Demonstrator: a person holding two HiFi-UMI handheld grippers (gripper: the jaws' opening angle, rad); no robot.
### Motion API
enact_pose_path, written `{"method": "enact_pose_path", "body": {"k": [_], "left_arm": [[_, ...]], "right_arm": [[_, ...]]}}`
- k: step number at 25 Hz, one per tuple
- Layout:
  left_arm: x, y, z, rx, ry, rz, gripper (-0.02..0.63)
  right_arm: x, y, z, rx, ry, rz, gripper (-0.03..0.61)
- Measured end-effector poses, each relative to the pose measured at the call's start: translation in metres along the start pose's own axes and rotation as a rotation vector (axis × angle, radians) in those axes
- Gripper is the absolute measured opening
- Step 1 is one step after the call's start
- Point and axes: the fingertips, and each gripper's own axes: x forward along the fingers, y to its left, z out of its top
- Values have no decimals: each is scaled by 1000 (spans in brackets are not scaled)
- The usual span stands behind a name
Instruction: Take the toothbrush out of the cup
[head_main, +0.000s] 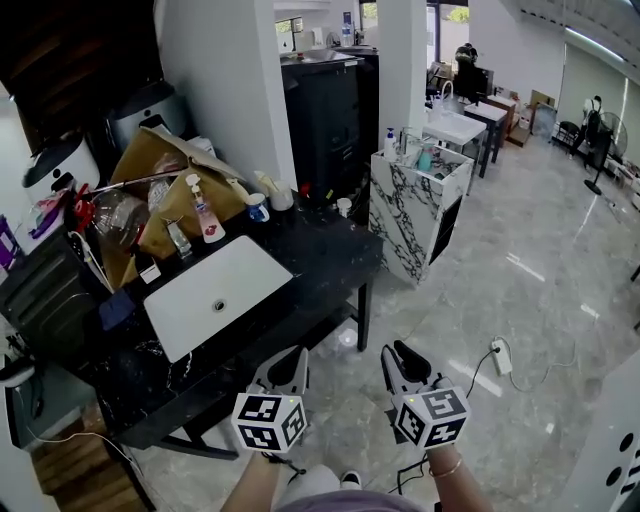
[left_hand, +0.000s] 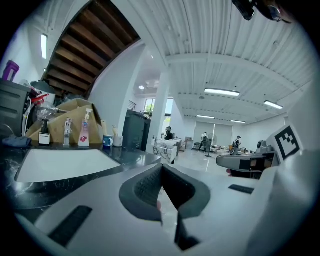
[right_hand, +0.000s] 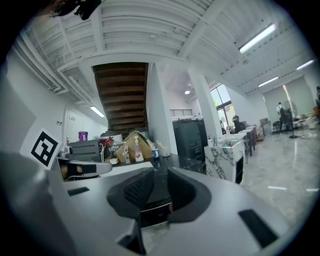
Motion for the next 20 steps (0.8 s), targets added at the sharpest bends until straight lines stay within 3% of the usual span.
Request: {"method": "enact_pose_path", "body": {"k": [4, 10, 20], "left_arm": [[13, 5, 0, 12, 15, 12, 0], [46, 21, 5, 2, 22, 15, 0], [147, 111, 49, -21, -18, 20, 0]], "right_arm": [[14, -5, -3, 27, 19, 23, 115], [49, -21, 0, 49, 26, 31, 124], [188, -33, 35, -11, 28, 52, 130]]}}
